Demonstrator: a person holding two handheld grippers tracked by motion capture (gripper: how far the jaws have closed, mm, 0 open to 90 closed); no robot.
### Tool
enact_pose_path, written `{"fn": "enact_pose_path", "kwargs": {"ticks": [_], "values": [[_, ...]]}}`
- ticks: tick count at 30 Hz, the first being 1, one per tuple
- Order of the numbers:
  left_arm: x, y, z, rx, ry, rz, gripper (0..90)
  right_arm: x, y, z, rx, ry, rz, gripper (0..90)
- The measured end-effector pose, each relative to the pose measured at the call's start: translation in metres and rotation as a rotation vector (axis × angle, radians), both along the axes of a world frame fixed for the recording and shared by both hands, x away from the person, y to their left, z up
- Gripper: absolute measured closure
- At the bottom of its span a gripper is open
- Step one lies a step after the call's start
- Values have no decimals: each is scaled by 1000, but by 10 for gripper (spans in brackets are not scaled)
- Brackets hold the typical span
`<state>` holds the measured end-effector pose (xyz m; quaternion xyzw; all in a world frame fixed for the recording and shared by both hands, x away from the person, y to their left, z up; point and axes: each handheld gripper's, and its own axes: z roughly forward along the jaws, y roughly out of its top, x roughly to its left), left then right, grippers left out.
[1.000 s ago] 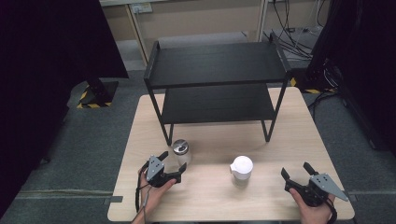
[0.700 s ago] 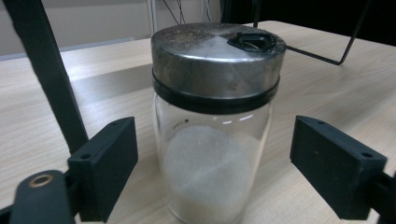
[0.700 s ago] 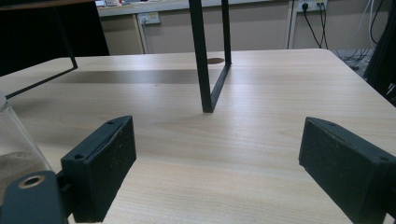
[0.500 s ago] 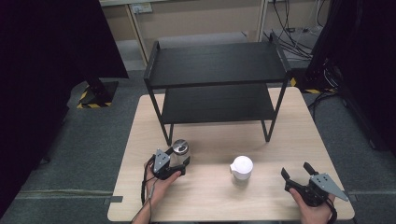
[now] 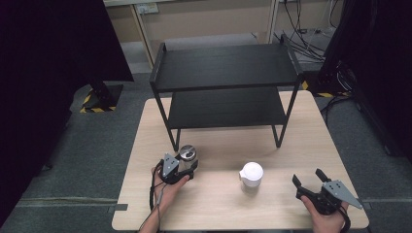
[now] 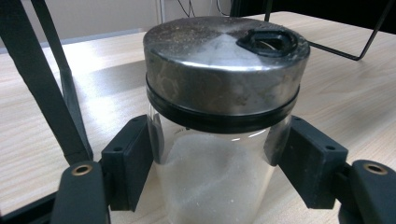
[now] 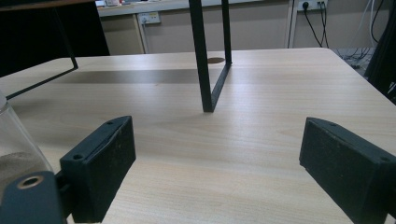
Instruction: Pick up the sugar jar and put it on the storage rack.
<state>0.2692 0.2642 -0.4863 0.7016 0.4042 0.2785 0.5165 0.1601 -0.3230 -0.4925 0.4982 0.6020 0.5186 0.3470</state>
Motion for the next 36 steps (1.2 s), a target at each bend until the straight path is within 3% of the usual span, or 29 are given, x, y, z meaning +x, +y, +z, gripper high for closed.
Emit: {"fn": "enact_pose_path", "kwargs": {"ticks": [5, 11, 15, 25, 29, 36], "values": [[0, 7, -3, -47, 3, -7, 304, 0, 0, 0, 0, -1, 0, 108], [-7, 12, -12, -92, -40, -7, 304, 0, 0, 0, 1, 2, 1, 109], [-14, 13, -8, -107, -82, -6, 304, 0, 0, 0, 1, 2, 1, 109], [-39, 11, 21, -153, -236, 34, 304, 0, 0, 0, 2, 2, 1, 109], [-47, 8, 34, -145, -298, 53, 304, 0, 0, 0, 2, 2, 0, 109], [-55, 2, 53, -133, -372, 90, 304, 1, -1, 0, 3, 3, 1, 109]]}}
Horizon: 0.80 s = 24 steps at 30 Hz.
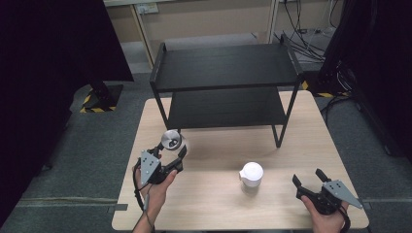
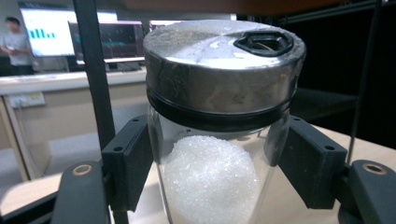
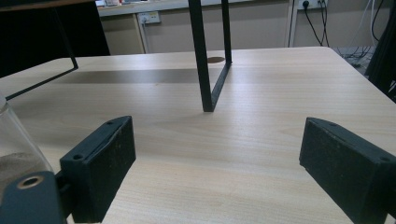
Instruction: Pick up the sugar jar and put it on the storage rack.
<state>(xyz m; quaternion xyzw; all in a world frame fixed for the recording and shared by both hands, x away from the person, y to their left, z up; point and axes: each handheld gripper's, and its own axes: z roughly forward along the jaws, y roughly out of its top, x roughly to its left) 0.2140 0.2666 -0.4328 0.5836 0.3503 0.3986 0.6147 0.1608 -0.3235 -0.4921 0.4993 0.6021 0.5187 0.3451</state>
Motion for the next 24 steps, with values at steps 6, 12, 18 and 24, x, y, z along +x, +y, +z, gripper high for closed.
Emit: {"fn": "enact_pose_path", "kwargs": {"ticks": [6, 12, 18, 24], "values": [[-4, -5, 15, 5, -32, 21, 304, 0, 0, 0, 1, 1, 0, 109], [-5, -8, 30, 15, -61, 34, 304, 0, 0, 0, 2, 0, 1, 109], [-3, -12, 45, 16, -79, 46, 304, 0, 0, 0, 6, 2, 1, 109], [2, -16, 62, 19, -94, 50, 304, 0, -1, 0, 8, 2, 1, 109]]}}
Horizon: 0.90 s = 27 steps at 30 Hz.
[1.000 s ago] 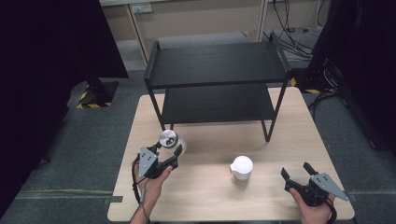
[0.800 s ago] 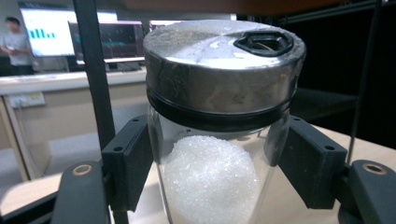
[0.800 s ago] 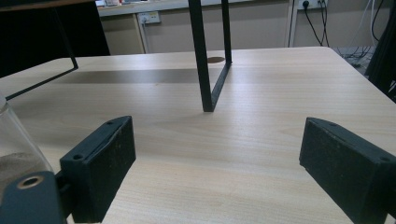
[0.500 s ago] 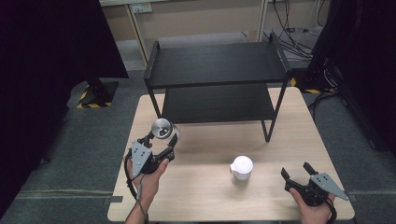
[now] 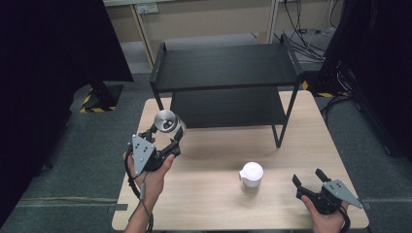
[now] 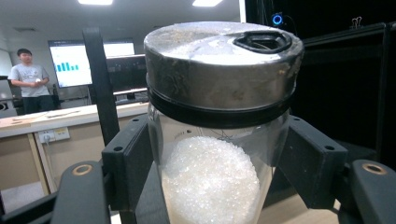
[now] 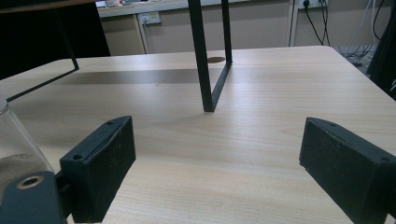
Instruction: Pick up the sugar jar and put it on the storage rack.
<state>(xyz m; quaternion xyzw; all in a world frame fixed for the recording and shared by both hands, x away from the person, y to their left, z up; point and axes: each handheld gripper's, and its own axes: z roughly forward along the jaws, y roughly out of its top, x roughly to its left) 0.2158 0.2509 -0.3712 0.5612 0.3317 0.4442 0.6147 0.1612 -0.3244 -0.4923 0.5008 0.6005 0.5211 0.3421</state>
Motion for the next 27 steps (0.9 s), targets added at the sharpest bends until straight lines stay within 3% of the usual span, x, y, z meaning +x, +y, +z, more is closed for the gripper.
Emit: {"fn": "enact_pose_path", "kwargs": {"ticks": [14, 27], "values": [[7, -8, 27, 2, -15, 13, 304, 0, -1, -1, 4, -2, 1, 108], [18, -13, 72, 42, -14, 33, 304, 0, -1, -1, 2, -3, 3, 109]]}}
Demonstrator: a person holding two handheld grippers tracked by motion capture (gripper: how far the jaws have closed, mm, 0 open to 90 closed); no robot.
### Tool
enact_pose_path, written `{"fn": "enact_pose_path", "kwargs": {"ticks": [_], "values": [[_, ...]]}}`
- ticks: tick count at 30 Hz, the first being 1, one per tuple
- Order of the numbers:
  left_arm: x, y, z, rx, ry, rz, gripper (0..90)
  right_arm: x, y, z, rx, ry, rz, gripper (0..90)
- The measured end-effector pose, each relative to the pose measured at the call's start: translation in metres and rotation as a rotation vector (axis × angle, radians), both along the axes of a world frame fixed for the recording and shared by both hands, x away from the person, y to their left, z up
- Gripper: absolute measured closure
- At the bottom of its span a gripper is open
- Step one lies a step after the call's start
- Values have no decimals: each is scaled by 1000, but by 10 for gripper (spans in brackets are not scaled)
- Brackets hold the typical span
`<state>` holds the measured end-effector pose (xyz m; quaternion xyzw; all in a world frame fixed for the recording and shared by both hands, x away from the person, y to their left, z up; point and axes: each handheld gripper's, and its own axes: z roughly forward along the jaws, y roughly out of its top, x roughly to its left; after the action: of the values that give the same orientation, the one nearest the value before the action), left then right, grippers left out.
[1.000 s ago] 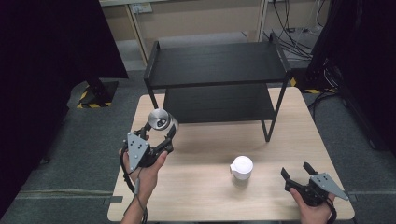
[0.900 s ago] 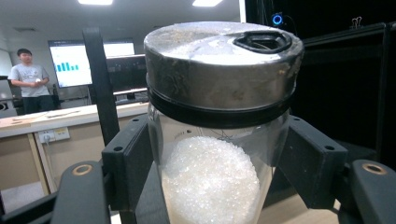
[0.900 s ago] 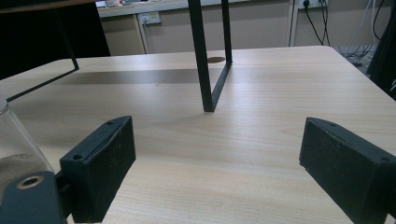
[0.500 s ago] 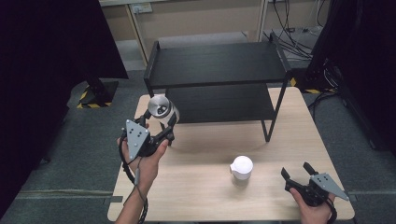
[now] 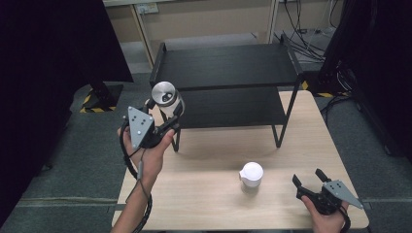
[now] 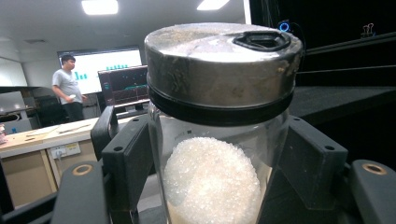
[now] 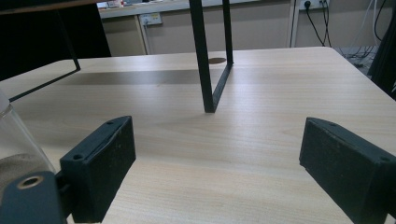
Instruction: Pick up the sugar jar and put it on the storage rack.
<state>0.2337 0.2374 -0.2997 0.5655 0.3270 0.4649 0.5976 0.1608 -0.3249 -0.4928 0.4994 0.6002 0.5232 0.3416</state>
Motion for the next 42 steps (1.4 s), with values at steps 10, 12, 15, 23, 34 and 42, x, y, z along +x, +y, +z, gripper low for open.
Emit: {"fn": "enact_pose_path", "kwargs": {"ticks": [10, 12, 15, 23, 34, 42], "values": [[10, -3, 23, 9, 7, 3, 305, 0, 0, 0, 1, 0, -1, 109], [12, -3, 29, 11, 9, 6, 304, 0, 0, 0, 1, -1, -2, 109], [15, -4, 36, 11, 11, 6, 304, 0, 0, 0, 1, 0, -1, 109], [30, -8, 57, 35, 28, 37, 304, 0, 0, 0, 0, -1, -2, 109], [58, -11, 71, 54, 80, 86, 304, -1, 0, -1, 7, -2, -2, 109], [71, -11, 75, 48, 117, 102, 304, 0, 0, 0, 2, -2, -1, 109]]}}
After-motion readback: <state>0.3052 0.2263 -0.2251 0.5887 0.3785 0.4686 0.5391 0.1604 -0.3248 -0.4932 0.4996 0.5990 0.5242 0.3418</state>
